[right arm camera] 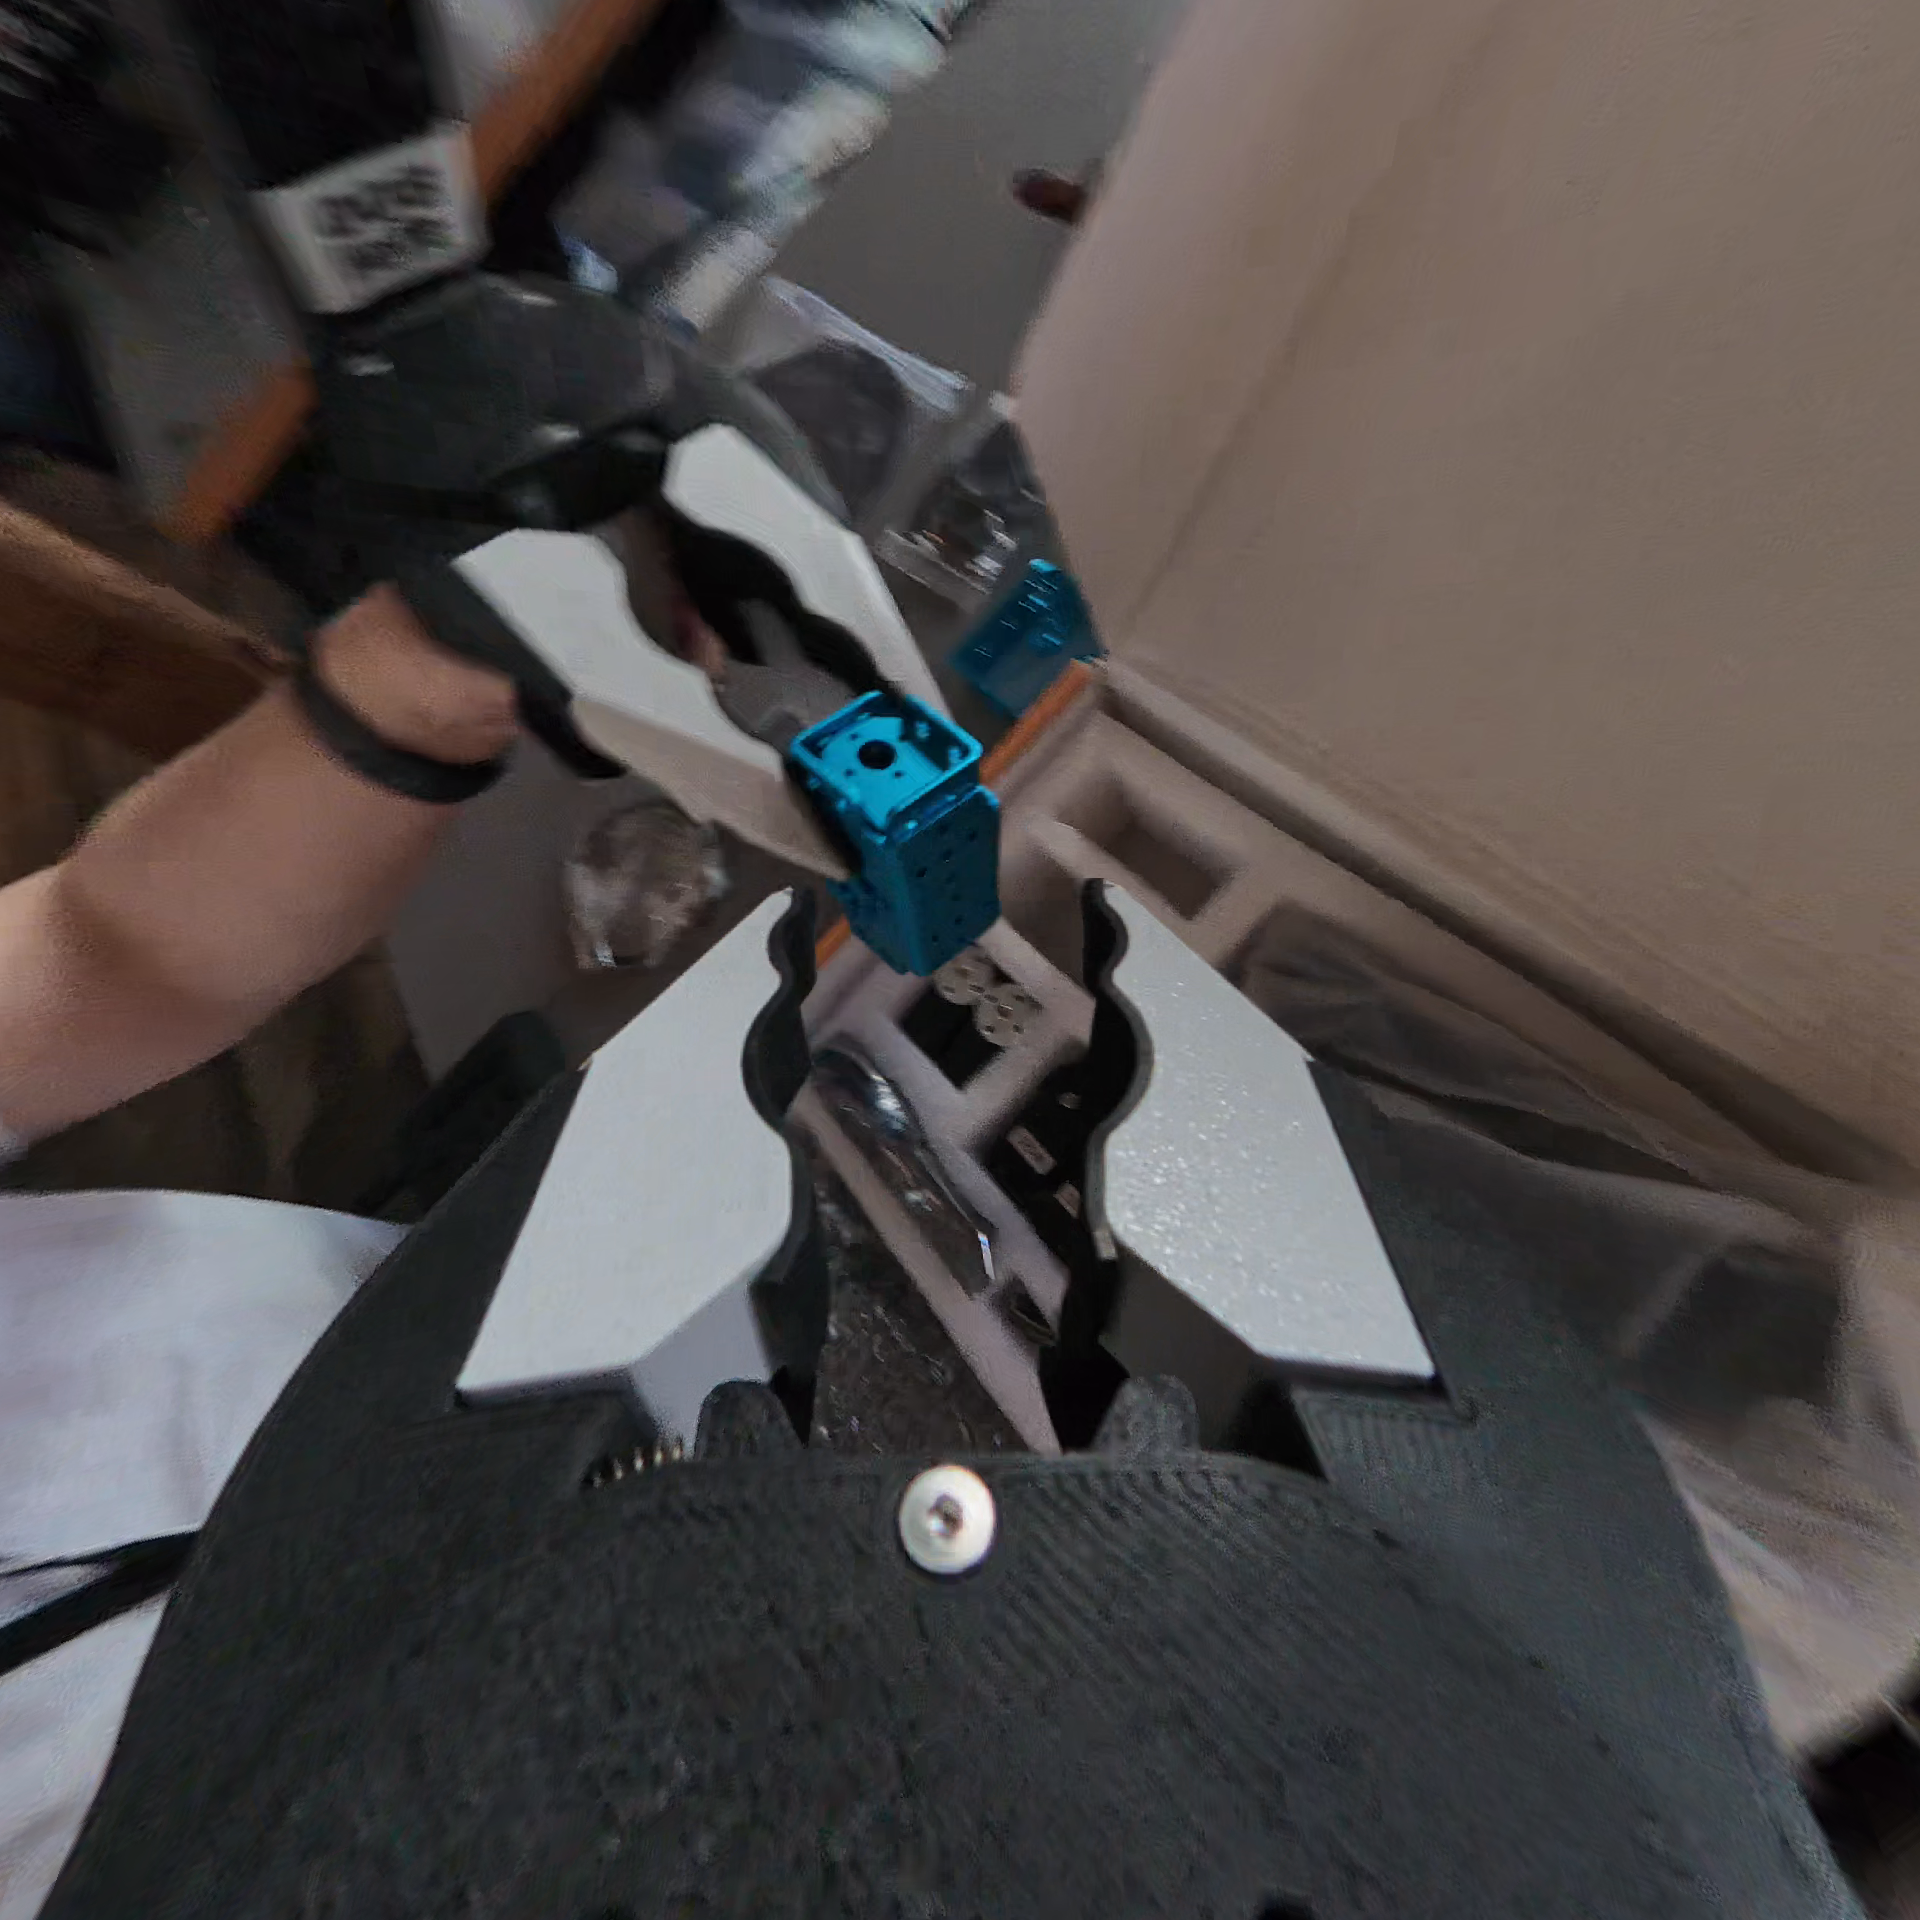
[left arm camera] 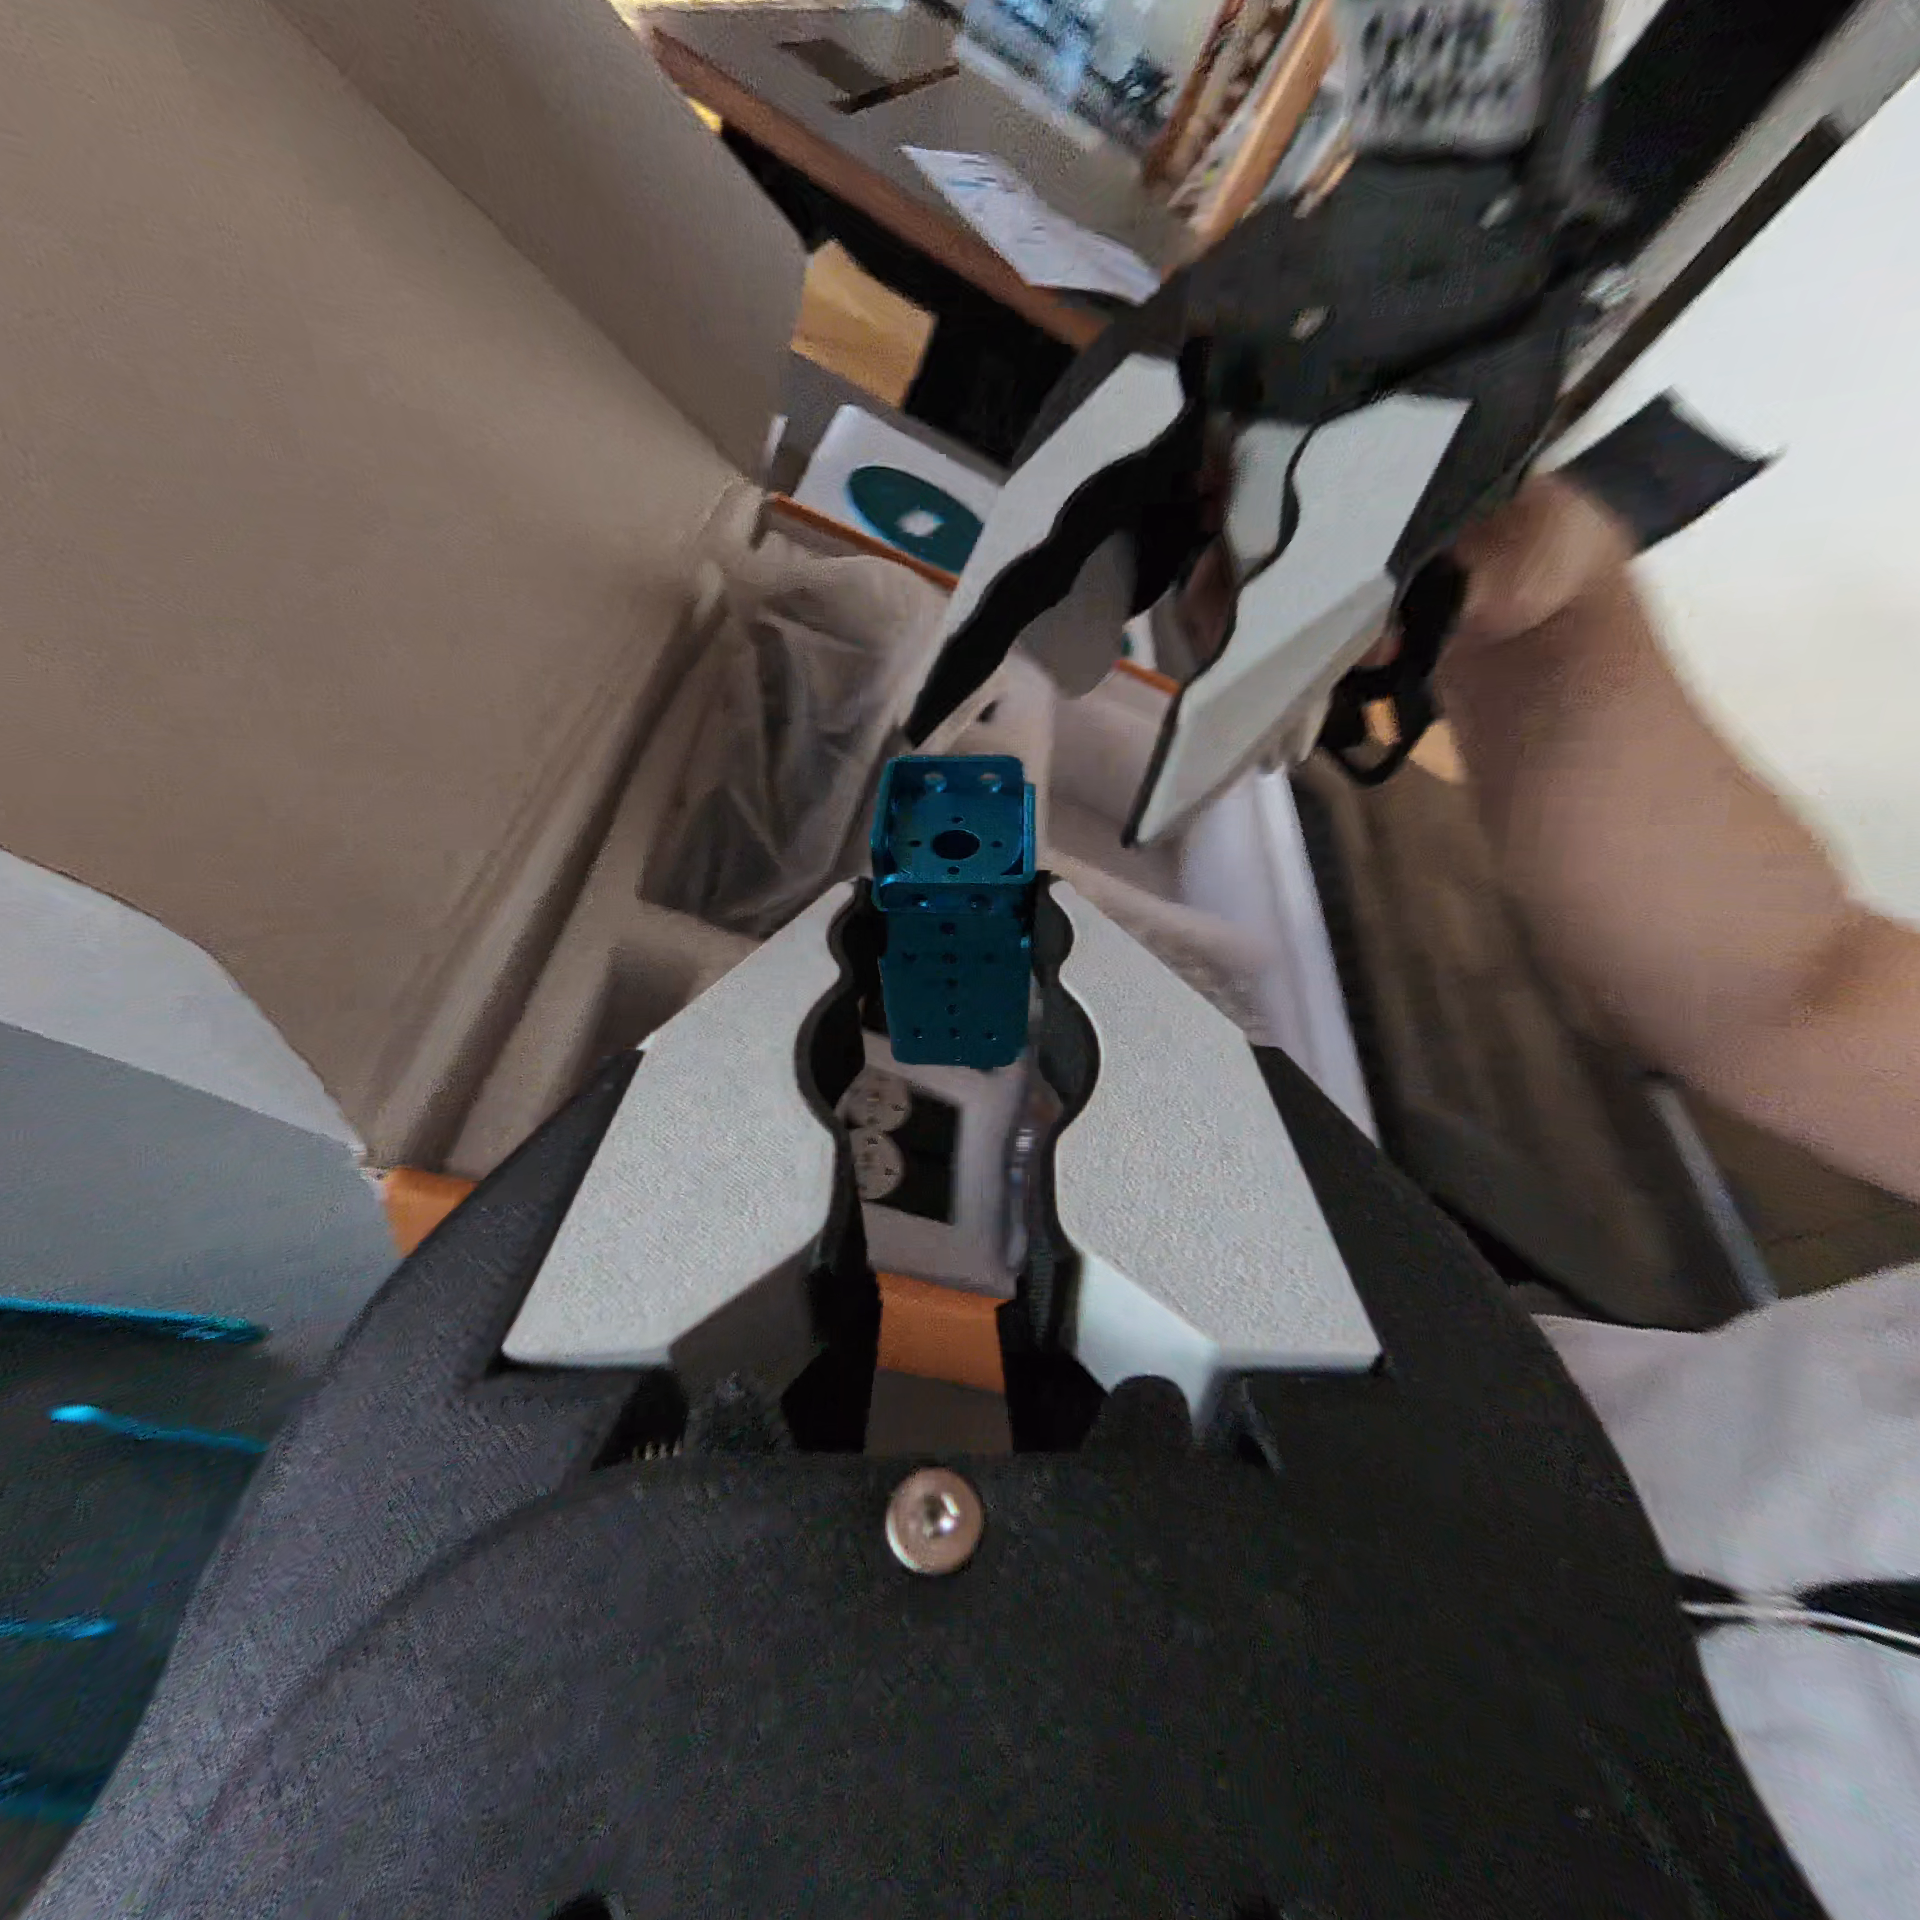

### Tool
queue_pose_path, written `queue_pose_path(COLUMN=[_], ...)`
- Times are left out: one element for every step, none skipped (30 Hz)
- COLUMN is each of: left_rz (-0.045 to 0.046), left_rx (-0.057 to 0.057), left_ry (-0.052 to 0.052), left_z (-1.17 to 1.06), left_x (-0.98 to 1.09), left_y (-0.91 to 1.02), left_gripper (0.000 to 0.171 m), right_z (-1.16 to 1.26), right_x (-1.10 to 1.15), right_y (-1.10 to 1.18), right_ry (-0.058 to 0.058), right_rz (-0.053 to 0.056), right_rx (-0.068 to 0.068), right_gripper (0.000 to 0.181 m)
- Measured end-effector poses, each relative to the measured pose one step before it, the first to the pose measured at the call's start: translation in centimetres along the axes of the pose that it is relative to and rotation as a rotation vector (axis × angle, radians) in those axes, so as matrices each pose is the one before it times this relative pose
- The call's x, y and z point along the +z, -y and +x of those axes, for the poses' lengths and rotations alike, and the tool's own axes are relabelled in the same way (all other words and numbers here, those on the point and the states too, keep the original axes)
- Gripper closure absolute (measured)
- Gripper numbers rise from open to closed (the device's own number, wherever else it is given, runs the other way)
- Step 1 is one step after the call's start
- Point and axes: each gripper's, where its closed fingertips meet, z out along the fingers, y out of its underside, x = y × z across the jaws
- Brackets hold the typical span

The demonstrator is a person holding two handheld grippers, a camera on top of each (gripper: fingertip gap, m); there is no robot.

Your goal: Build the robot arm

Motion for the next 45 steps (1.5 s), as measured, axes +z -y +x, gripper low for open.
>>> queue_pose_path(left_rz=[0.00103, -0.01029, -0.01826, -0.02127, -0.02547, -0.03238, -0.02136, -0.01216, -0.0053, 0.01045, 0.02505, 0.02683, 0.01641, 0.0069, 0.00892, 0.01472, 0.01219, 0.00788, 0.00633, 0.0073, 0.00417, -0.00351, -0.00525, -0.00607, -0.0059, -0.00117, 0.00187, -0.00451, -0.00809, -0.00412, -0.00115, -0.00183, -0.00251, -0.001, -0.00081, -0.00366, -0.00783, -0.00923, -0.00828, -0.00729, -0.00776, -0.00822, -0.00806, -0.0058, -0.00403], left_rx=[-0.0455, -0.027, -0.0147, -0.0071, -0.003, -0.002, -0.0026, -0.0051, -0.0125, -0.0187, -0.0241, -0.0313, -0.0335, -0.0298, -0.0251, -0.0225, -0.0251, -0.0218, -0.0146, -0.0135, -0.0157, -0.0156, -0.0088, 0.0007, 0.0045, 0.0059, 0.0133, 0.0192, 0.0205, 0.0195, 0.0217, 0.0243, 0.0226, 0.0161, 0.0106, 0.0053, -0.001, -0.0033, -0.0023, -0.0027, -0.001, 0.0037, 0.0052, 0.0026, 0.0018], left_ry=[-0.059, -0.0504, -0.0382, -0.024, -0.0135, -0.0106, 0.0007, 0.017, 0.001, -0.0284, -0.0379, -0.03, -0.0179, -0.0141, -0.0204, -0.0271, -0.0241, -0.0191, -0.0144, -0.0085, 0.0001, 0.0137, 0.0175, 0.0041, -0.0088, -0.0115, -0.0016, 0.0076, 0.0106, 0.0145, 0.0175, 0.0146, 0.0148, 0.0196, 0.0156, 0.0078, 0.0048, 0.0027, 0.0, 0.0013, 0.0018, 0.0009, 0.0014, 0.0022, -0.0006], left_z=[0.805, 0.876, 0.84, 0.697, 0.6, 0.541, 0.3, -0.029, 0.097, 0.458, 0.555, 0.367, 0.129, 0.019, 0.108, 0.226, 0.203, 0.151, 0.125, 0.038, -0.106, -0.32, -0.38, -0.183, 0.025, 0.102, 0.065, 0.104, 0.217, 0.276, 0.303, 0.338, 0.301, 0.155, 0.111, 0.096, 0.007, -0.039, -0.008, -0.018, -0.001, 0.026, 0.023, -0.002, 0.044], left_x=[-0.26, -0.051, 0.111, 0.238, 0.344, 0.394, 0.314, 0.214, 0.171, 0.105, 0.066, 0.072, 0.089, 0.112, 0.102, 0.09, 0.084, 0.056, 0.014, -0.032, -0.068, -0.083, -0.078, -0.054, -0.054, -0.102, -0.221, -0.299, -0.331, -0.34, -0.367, -0.361, -0.322, -0.248, -0.15, -0.031, 0.047, 0.111, 0.16, 0.18, 0.189, 0.196, 0.198, 0.183, 0.187], left_y=[0.203, 0.037, -0.065, -0.074, -0.101, -0.168, 0.023, 0.124, 0.202, 0.459, 0.643, 0.633, 0.456, 0.271, 0.263, 0.27, 0.156, 0.055, -0.032, -0.076, -0.186, -0.341, -0.373, -0.402, -0.372, -0.304, -0.255, -0.419, -0.503, -0.489, -0.461, -0.4, -0.313, -0.174, -0.057, -0.027, -0.043, -0.062, -0.09, -0.075, -0.096, -0.085, -0.079, -0.039, -0.018], left_gripper=[0.143, 0.143, 0.144, 0.143, 0.143, 0.143, 0.143, 0.143, 0.143, 0.143, 0.143, 0.143, 0.142, 0.142, 0.141, 0.139, 0.139, 0.138, 0.138, 0.136, 0.13, 0.126, 0.123, 0.128, 0.137, 0.141, 0.142, 0.142, 0.143, 0.143, 0.143, 0.143, 0.143, 0.143, 0.143, 0.143, 0.143, 0.143, 0.143, 0.143, 0.143, 0.143, 0.143, 0.143, 0.143], right_z=[-0.906, -0.456, -0.037, 0.055, -0.26, -0.612, -0.878, -0.752, -0.253, -0.441, -0.663, -0.509, -0.248, -0.125, -0.254, -0.345, -0.263, -0.216, -0.18, -0.017, 0.147, 0.258, 0.182, 0.153, 0.251, 0.218, 0.046, -0.032, -0.152, -0.201, -0.087, 0.138, 0.084, -0.12, -0.109, -0.068, -0.128, -0.159, -0.111, -0.01, 0.032, 0.01, -0.054, -0.011, -0.005], right_x=[-0.138, -0.007, 0.078, 0.111, 0.081, 0.06, -0.025, -0.176, -0.26, -0.242, -0.153, -0.096, -0.138, -0.168, -0.161, -0.146, -0.165, -0.129, -0.102, -0.089, -0.098, -0.102, -0.043, 0.035, 0.148, 0.246, 0.297, 0.36, 0.45, 0.485, 0.428, 0.37, 0.309, 0.249, 0.18, 0.105, 0.067, 0.012, -0.025, -0.058, -0.085, -0.113, -0.125, -0.144, -0.168], right_y=[-0.274, -0.427, -0.657, -0.59, -0.163, 0.081, -0.246, -0.102, 0.05, 0.132, 0.121, 0.237, 0.263, 0.201, 0.212, 0.191, 0.084, 0.011, -0.006, -0.031, -0.014, 0.034, -0.035, -0.138, -0.204, -0.179, -0.24, -0.382, -0.539, -0.519, -0.52, -0.502, -0.42, -0.265, -0.065, 0.117, 0.179, 0.186, 0.103, 0.011, -0.073, -0.13, -0.115, -0.047, -0.024], right_ry=[0.081, 0.0571, 0.0342, 0.0274, 0.0422, 0.0603, 0.0749, 0.0631, 0.0209, 0.0341, 0.0495, 0.0424, 0.0264, 0.0237, 0.0353, 0.0405, 0.0318, 0.0282, 0.0225, 0.0085, -0.0077, -0.0207, -0.0192, -0.0183, -0.0243, -0.0222, -0.0122, -0.0102, -0.0063, -0.0068, -0.0171, -0.0329, -0.0264, -0.0097, -0.0024, 0.0011, 0.0092, 0.0141, 0.0113, 0.0034, -0.0012, -0.001, 0.0003, -0.0026, -0.003], right_rz=[0.0692, 0.0514, 0.0261, 0.0144, 0.0325, 0.041, 0.0089, 0.0029, 0.0123, 0.0173, 0.0149, 0.0258, 0.0279, 0.0245, 0.0253, 0.0253, 0.0176, 0.0113, 0.0091, 0.0057, 0.0035, 0.0052, -0.0033, -0.0113, -0.0152, -0.0132, -0.0155, -0.0231, -0.0305, -0.0256, -0.0235, -0.0241, -0.0204, -0.0119, -0.0019, 0.0085, 0.0117, 0.0124, 0.0074, 0.0023, -0.0017, -0.0048, -0.0044, 0.0002, 0.0011], right_rx=[-0.0027, 0.0115, 0.0162, 0.01, 0.0072, 0.0194, 0.0238, 0.0126, 0.0226, 0.0309, 0.0384, 0.0444, 0.0564, 0.0674, 0.0591, 0.0326, 0.0269, 0.0295, 0.0225, 0.0105, 0.0033, -0.0131, -0.0249, -0.0291, -0.0272, -0.03, -0.0299, -0.0228, -0.0176, -0.0271, -0.0373, -0.0367, -0.0398, -0.0336, -0.0175, -0.0041, 0.0045, 0.0096, 0.0084, 0.0042, 0.0012, 0.0, -0.0003, -0.0017, -0.002], right_gripper=[0.123, 0.119, 0.118, 0.114, 0.114, 0.117, 0.128, 0.151, 0.154, 0.154, 0.154, 0.154, 0.154, 0.154, 0.155, 0.155, 0.155, 0.155, 0.155, 0.155, 0.155, 0.155, 0.155, 0.156, 0.155, 0.155, 0.155, 0.155, 0.155, 0.154, 0.153, 0.144, 0.139, 0.138, 0.139, 0.139, 0.14, 0.142, 0.144, 0.144, 0.144, 0.145, 0.145, 0.145, 0.145])
